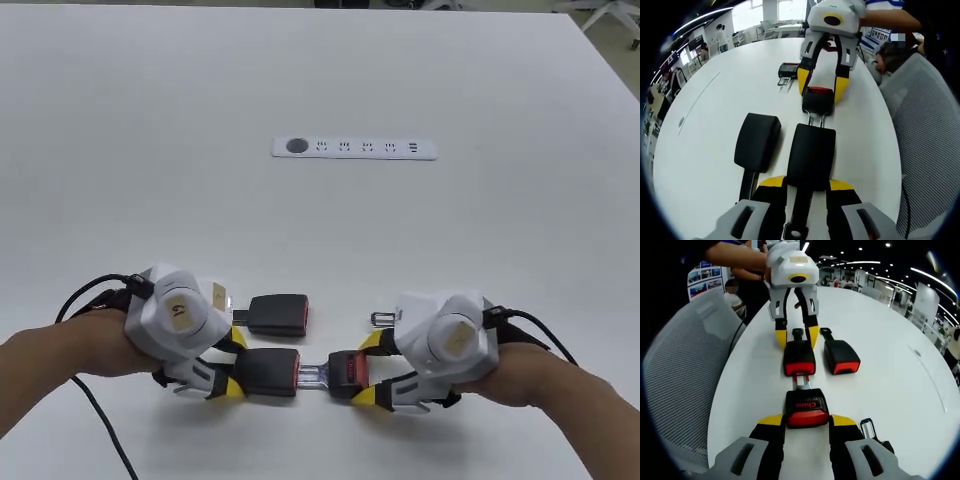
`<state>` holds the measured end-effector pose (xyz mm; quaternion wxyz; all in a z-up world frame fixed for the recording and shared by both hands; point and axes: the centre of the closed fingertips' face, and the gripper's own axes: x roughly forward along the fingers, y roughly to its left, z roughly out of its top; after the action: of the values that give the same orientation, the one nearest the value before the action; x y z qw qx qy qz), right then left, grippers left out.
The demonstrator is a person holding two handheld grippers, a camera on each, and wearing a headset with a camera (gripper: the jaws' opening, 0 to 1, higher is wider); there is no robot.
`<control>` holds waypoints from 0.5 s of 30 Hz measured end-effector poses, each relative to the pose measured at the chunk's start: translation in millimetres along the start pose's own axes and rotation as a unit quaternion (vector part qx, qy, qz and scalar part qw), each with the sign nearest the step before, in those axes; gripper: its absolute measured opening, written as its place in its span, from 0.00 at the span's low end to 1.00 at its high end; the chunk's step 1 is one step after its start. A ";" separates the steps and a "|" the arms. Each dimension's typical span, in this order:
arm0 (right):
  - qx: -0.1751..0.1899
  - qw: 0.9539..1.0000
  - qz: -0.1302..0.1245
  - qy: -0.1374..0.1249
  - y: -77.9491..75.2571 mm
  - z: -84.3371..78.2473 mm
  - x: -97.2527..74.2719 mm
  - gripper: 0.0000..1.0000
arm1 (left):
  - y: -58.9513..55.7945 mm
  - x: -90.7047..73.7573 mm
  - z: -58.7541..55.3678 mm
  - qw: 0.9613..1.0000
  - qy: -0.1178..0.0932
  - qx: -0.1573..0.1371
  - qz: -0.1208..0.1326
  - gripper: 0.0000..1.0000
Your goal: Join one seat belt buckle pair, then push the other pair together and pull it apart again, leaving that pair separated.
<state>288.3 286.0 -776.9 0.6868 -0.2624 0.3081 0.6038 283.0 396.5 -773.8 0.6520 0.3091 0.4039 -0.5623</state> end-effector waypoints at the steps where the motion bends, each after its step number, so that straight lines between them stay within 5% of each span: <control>1: 0.000 1.000 0.000 0.000 0.3 0.4 0.8 0.31 | 0.6 0.2 -0.6 1.000 0.000 -0.001 0.000 0.31; 15: -0.010 1.000 -0.008 -0.004 1.6 6.0 8.4 0.30 | 3.8 1.3 -5.2 1.000 0.001 -0.013 0.007 0.31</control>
<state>288.0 296.2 -779.1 0.6903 -0.2697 0.2971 0.6021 285.9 401.0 -777.7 0.6594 0.3040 0.4099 -0.5521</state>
